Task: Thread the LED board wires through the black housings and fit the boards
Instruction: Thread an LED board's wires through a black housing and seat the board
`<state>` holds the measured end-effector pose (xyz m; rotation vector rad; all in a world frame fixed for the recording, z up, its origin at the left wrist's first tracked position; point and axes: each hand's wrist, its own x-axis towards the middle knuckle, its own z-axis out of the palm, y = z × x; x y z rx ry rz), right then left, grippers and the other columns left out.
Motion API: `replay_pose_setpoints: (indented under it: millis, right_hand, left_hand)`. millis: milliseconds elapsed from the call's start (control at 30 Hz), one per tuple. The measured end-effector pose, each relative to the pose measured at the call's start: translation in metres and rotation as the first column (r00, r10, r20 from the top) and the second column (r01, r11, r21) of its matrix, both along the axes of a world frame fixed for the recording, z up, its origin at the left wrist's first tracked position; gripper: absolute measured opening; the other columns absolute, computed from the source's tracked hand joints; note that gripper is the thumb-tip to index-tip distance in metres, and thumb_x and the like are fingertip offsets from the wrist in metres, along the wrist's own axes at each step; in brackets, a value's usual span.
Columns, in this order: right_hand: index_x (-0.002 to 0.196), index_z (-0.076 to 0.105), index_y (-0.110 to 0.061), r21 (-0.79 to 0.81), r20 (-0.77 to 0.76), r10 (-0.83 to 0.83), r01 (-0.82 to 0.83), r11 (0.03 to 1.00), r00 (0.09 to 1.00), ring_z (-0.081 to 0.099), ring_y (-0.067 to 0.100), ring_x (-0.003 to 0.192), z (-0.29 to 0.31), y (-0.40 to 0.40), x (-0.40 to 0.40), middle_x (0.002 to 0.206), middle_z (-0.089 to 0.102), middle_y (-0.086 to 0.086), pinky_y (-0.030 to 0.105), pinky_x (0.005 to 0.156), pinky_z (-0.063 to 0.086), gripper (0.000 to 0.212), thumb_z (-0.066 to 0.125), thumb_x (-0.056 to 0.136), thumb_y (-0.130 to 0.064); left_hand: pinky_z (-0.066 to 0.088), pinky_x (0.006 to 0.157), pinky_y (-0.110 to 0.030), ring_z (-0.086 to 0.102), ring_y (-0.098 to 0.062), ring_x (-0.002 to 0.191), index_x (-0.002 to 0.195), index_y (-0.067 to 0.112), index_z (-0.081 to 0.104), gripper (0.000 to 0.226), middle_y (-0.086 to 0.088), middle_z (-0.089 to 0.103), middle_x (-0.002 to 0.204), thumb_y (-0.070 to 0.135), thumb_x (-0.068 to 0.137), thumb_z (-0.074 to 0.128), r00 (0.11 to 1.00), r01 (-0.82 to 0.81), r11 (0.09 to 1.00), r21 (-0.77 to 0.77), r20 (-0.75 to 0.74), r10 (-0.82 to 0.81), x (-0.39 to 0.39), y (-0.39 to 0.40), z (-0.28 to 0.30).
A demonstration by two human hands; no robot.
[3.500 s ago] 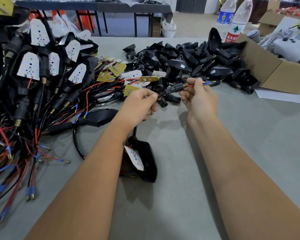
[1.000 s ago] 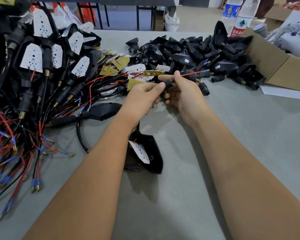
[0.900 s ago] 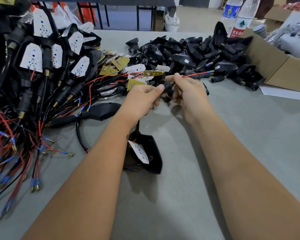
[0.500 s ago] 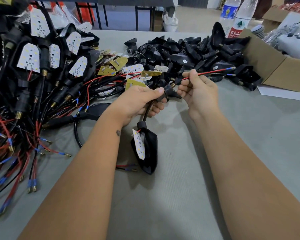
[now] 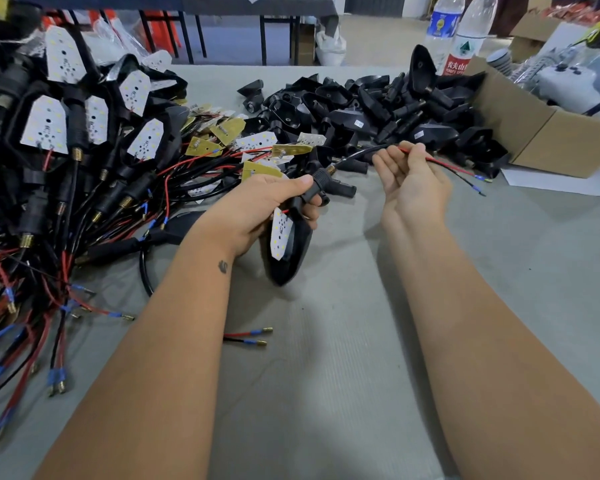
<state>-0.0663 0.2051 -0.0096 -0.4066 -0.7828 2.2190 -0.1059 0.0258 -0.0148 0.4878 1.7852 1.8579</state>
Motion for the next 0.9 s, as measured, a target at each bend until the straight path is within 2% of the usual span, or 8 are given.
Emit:
replay_pose_setpoints:
  millis: [100,200,333,433,500,567,700,900]
  right_hand:
    - [0.088,0.057,-0.002,-0.043,0.026,0.098,-0.097,0.994,0.995,0.064,0.019,0.066,0.000,-0.006,-0.003,0.074,0.060,0.011,0.031,0.077,0.060,0.015,0.050,0.100,-0.006]
    - [0.085,0.057,-0.004,0.082,0.227,0.282,-0.307,0.948,0.932,0.053,0.013,0.060,0.001,-0.016,-0.002,0.072,0.055,0.006,0.019,0.055,0.053,0.012,0.058,0.096,-0.010]
    - [0.088,0.065,-0.008,0.372,0.406,0.504,-0.642,0.671,0.762,0.044,0.009,0.050,0.000,-0.035,0.006,0.068,0.052,0.005,0.018,0.043,0.034,0.014,0.058,0.095,-0.018]
    - [0.094,0.068,-0.010,0.472,0.414,0.556,-0.692,0.546,0.721,0.043,0.009,0.052,-0.001,-0.041,0.009,0.067,0.052,0.006,0.019,0.046,0.031,0.010,0.059,0.092,-0.008]
    - [0.099,0.061,-0.007,0.455,0.431,0.526,-0.680,0.576,0.734,0.045,0.008,0.051,-0.001,-0.041,0.009,0.066,0.054,0.003,0.017,0.044,0.034,0.010,0.062,0.089,-0.003]
    - [0.098,0.055,-0.007,0.431,0.434,0.498,-0.659,0.617,0.751,0.047,0.008,0.050,-0.001,-0.041,0.009,0.066,0.058,0.000,0.017,0.042,0.036,0.018,0.065,0.087,0.002]
    - [0.099,0.060,0.000,0.437,0.406,0.542,-0.677,0.591,0.736,0.051,0.015,0.057,0.000,-0.043,0.011,0.083,0.062,0.014,0.015,0.043,0.039,0.016,0.061,0.086,0.009]
    - [0.089,0.058,-0.007,0.437,0.406,0.590,-0.715,0.545,0.698,0.054,0.012,0.057,0.002,-0.040,0.013,0.081,0.060,0.015,0.017,0.045,0.039,0.012,0.061,0.087,0.005]
  left_hand:
    - [0.059,0.062,-0.029,0.065,-0.023,0.058,0.078,0.006,0.072,0.035,-0.009,0.068,0.066,0.027,0.099,0.054,0.998,-0.051,0.999,-0.012,-0.026,0.051,0.001,0.001,0.000]
    - [0.055,0.058,-0.030,0.062,-0.022,0.051,0.081,0.007,0.072,0.037,-0.008,0.064,0.061,0.033,0.099,0.054,0.992,-0.105,0.994,-0.020,-0.076,0.103,0.004,0.004,-0.002]
    - [0.055,0.068,-0.043,0.064,-0.027,0.058,0.091,-0.002,0.061,0.048,-0.016,0.068,0.073,0.046,0.095,0.055,0.957,-0.235,0.969,-0.073,-0.195,0.217,0.003,0.007,-0.005]
    - [0.054,0.059,-0.040,0.065,-0.028,0.060,0.101,0.007,0.057,0.049,-0.016,0.069,0.083,0.054,0.090,0.053,0.942,-0.279,0.959,-0.043,-0.209,0.264,0.004,0.006,-0.003]
    - [0.054,0.053,-0.038,0.064,-0.025,0.058,0.096,0.009,0.055,0.041,-0.016,0.065,0.080,0.050,0.094,0.051,0.941,-0.269,0.963,-0.016,-0.217,0.259,0.005,0.006,-0.001]
    - [0.056,0.069,-0.047,0.061,-0.025,0.071,0.089,0.013,0.055,0.041,-0.014,0.061,0.085,0.053,0.094,0.047,0.923,-0.306,0.950,-0.064,-0.265,0.280,0.005,0.008,-0.001]
    - [0.040,0.071,-0.033,0.053,-0.009,0.073,0.080,0.029,0.057,0.036,0.007,0.058,0.075,0.046,0.101,0.034,0.815,-0.507,0.859,-0.076,-0.367,0.448,0.005,0.016,-0.003]
    - [0.047,0.076,-0.042,0.056,-0.020,0.066,0.074,0.019,0.060,0.043,0.000,0.061,0.064,0.044,0.095,0.032,0.747,-0.596,0.803,0.005,-0.365,0.556,0.006,0.014,-0.004]
